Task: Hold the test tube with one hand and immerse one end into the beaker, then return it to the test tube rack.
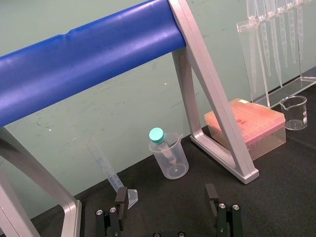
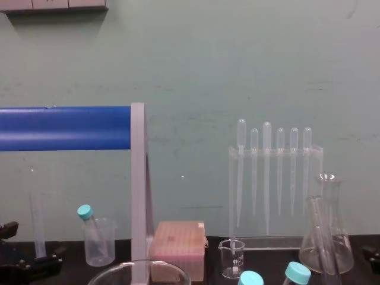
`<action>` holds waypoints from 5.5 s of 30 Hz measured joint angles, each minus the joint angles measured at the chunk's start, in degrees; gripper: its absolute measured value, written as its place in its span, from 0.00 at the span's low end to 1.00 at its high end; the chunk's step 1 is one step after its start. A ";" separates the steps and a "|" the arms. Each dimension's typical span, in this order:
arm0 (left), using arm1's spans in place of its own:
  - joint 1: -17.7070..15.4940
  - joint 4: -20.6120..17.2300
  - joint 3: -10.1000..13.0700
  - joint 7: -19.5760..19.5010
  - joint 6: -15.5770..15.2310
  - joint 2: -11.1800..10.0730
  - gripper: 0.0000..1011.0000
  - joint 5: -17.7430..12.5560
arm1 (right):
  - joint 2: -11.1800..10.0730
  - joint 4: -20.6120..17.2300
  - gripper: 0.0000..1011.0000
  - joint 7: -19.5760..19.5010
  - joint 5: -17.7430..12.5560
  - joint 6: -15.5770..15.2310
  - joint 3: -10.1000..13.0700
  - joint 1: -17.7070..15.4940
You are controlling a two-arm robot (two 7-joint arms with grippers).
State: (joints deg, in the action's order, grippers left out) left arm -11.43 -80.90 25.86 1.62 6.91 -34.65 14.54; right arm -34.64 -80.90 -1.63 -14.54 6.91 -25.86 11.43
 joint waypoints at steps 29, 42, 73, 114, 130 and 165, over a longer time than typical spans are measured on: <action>0.00 0.00 0.00 0.00 0.00 0.00 0.99 0.00 | 0.00 0.00 0.99 0.01 0.00 -0.01 0.00 0.00; 0.00 0.00 0.00 0.00 0.00 0.00 0.99 0.00 | 0.00 0.00 0.99 0.01 0.00 -0.01 0.00 0.00; 0.00 0.00 0.00 0.00 0.00 0.00 0.99 0.00 | -1.60 -6.90 0.99 27.98 -26.43 2.03 11.95 -0.78; 0.00 0.00 0.00 0.00 0.00 0.00 0.99 0.00 | -1.47 0.20 0.99 45.03 -23.37 -3.20 0.73 7.46; 0.00 0.00 0.00 0.00 0.00 0.00 0.99 0.00 | -1.56 0.69 0.99 44.00 -22.85 -4.85 0.05 7.63; 0.00 0.00 0.00 0.00 0.00 0.00 0.99 0.00 | -1.31 1.38 0.95 44.52 -22.38 -4.90 -0.68 8.35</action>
State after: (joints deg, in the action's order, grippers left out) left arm -11.43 -80.90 25.86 1.62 6.91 -34.65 14.54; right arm -35.95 -79.51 42.89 -36.93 2.02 -26.54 19.78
